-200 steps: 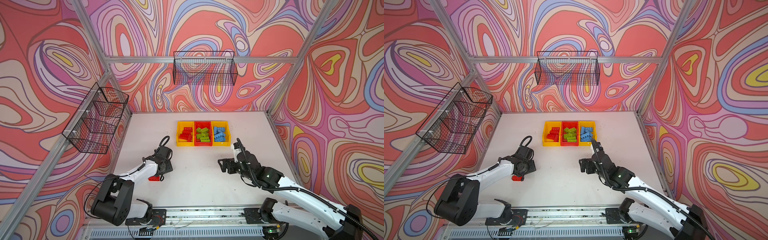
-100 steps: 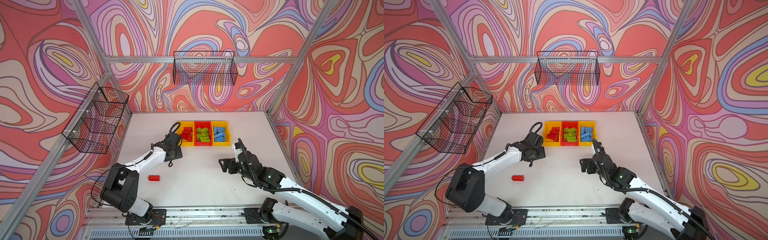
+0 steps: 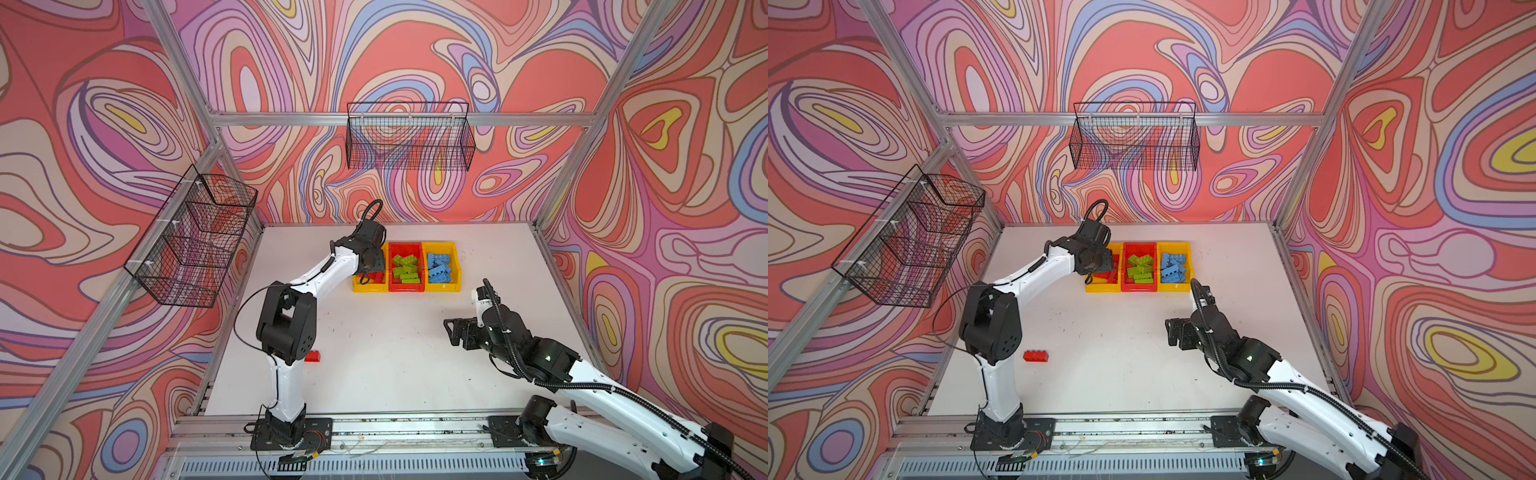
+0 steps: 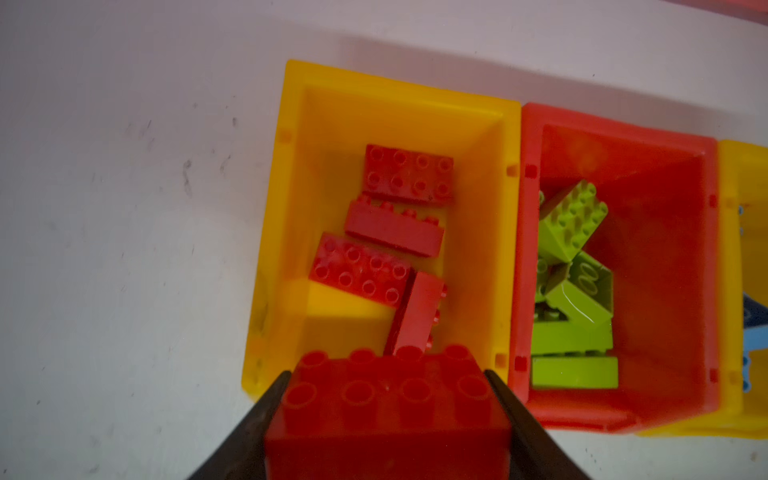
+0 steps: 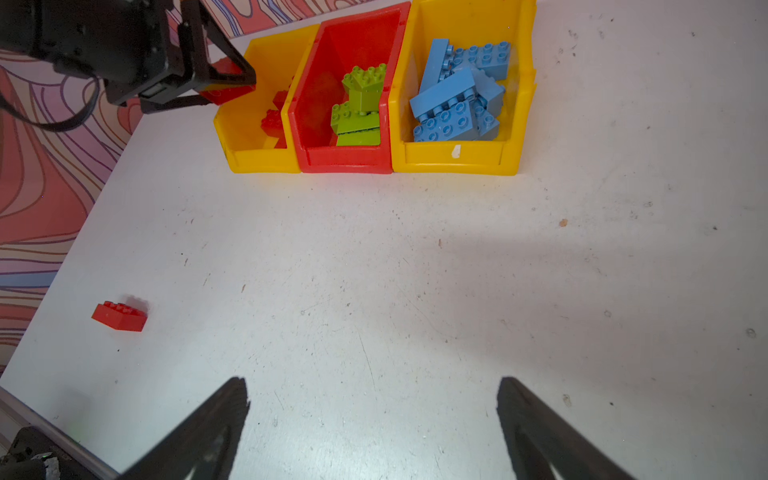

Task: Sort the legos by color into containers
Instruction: 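Carry the red brick into the yellow bin and open the left gripper, then lower the left gripper onto the last red brick and grasp it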

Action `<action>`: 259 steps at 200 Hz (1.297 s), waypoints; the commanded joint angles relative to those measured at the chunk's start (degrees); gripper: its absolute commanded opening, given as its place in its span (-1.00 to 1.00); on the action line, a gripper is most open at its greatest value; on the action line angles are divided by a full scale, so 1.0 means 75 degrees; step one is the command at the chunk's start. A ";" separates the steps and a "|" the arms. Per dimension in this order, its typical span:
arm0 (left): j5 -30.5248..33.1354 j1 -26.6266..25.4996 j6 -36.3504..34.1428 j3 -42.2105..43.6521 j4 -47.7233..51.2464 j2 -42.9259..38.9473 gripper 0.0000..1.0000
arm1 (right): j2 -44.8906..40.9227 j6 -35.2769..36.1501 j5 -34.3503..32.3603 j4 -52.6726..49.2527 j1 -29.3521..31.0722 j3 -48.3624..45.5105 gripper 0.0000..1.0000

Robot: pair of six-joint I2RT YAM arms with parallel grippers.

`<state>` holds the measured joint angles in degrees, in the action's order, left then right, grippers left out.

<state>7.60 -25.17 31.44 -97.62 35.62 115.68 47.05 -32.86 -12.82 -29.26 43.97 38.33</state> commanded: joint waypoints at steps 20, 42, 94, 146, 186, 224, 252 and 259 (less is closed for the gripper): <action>-0.0105 0.0144 -0.0398 -0.1647 0.1155 0.1143 0.53 | -0.0050 -0.0168 -0.0303 -0.0224 0.0021 0.0033 0.96; -0.0189 0.0135 -0.0367 -0.1653 0.1165 0.1016 0.76 | 0.0068 -0.0119 -0.0352 -0.0182 0.0021 0.0091 0.96; 0.0212 0.0140 0.0073 0.0840 0.0486 -0.1180 0.84 | 0.0640 0.0085 -0.0192 0.0333 0.0021 0.0046 0.97; 0.1034 0.0139 0.1499 0.4836 0.0638 -0.4841 0.81 | 0.1137 0.0349 0.0049 0.0776 0.0021 0.0011 0.97; 0.1080 0.0145 0.2903 0.6932 0.1575 -0.7358 0.81 | 0.1548 0.0527 0.0287 0.1244 0.0021 0.0005 0.96; 0.0856 0.0157 0.3669 0.7812 0.1909 -0.7920 0.81 | 0.1895 0.0595 0.0674 0.1500 0.0021 0.0123 0.96; 0.0823 0.0257 0.3905 0.8031 0.1926 -0.7876 0.80 | 0.1598 0.0498 0.0661 0.1408 0.0021 -0.0046 0.96; 0.0762 0.0332 0.3965 0.8083 0.1904 -0.7897 0.80 | 0.1487 0.0460 0.0627 0.1366 0.0021 -0.0105 0.96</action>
<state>13.52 -23.88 56.80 -38.17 47.70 56.64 60.71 -29.06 -8.62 -19.66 43.97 38.35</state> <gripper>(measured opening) 0.902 0.983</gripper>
